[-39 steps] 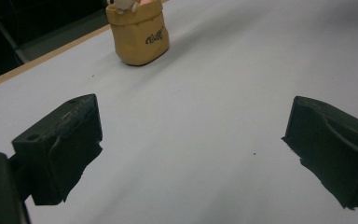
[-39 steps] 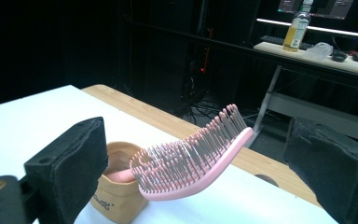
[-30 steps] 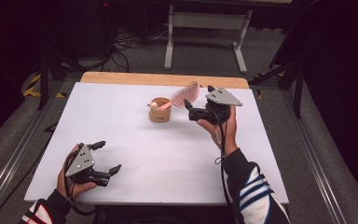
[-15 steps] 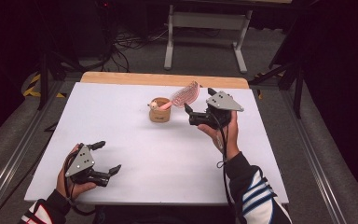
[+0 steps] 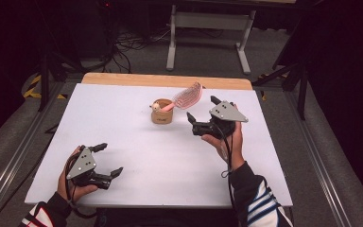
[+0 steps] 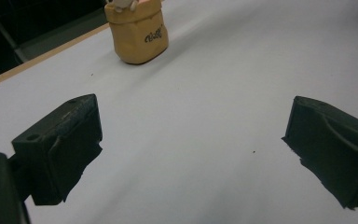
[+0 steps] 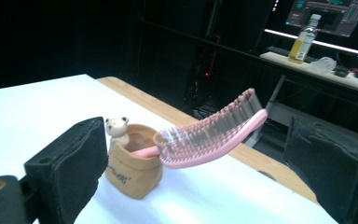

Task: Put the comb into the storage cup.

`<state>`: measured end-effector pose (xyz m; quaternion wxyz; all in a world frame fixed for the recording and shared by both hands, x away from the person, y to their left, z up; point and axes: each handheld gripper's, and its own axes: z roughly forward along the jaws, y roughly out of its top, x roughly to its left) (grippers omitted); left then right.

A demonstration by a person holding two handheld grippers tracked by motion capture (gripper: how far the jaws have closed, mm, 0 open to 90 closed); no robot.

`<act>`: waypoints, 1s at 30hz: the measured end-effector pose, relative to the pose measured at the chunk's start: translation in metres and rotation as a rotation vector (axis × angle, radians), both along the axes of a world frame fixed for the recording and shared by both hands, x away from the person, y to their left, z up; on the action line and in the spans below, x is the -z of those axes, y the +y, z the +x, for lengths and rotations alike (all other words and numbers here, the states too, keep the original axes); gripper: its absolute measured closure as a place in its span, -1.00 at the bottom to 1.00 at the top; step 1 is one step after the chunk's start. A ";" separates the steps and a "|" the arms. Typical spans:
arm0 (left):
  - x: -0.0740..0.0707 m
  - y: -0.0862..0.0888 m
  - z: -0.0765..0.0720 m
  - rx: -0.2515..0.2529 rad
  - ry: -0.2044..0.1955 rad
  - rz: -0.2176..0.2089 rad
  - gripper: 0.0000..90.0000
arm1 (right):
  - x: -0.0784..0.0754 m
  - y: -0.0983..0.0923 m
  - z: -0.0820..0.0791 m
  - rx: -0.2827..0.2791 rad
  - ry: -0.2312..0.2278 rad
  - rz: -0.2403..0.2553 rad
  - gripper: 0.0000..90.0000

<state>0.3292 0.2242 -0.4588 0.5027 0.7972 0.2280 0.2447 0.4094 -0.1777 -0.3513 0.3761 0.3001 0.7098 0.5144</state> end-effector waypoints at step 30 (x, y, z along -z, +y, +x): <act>0.001 -0.001 0.001 0.004 0.005 0.007 -0.90 | 0.021 0.004 -0.035 -0.064 -0.045 -0.122 -0.85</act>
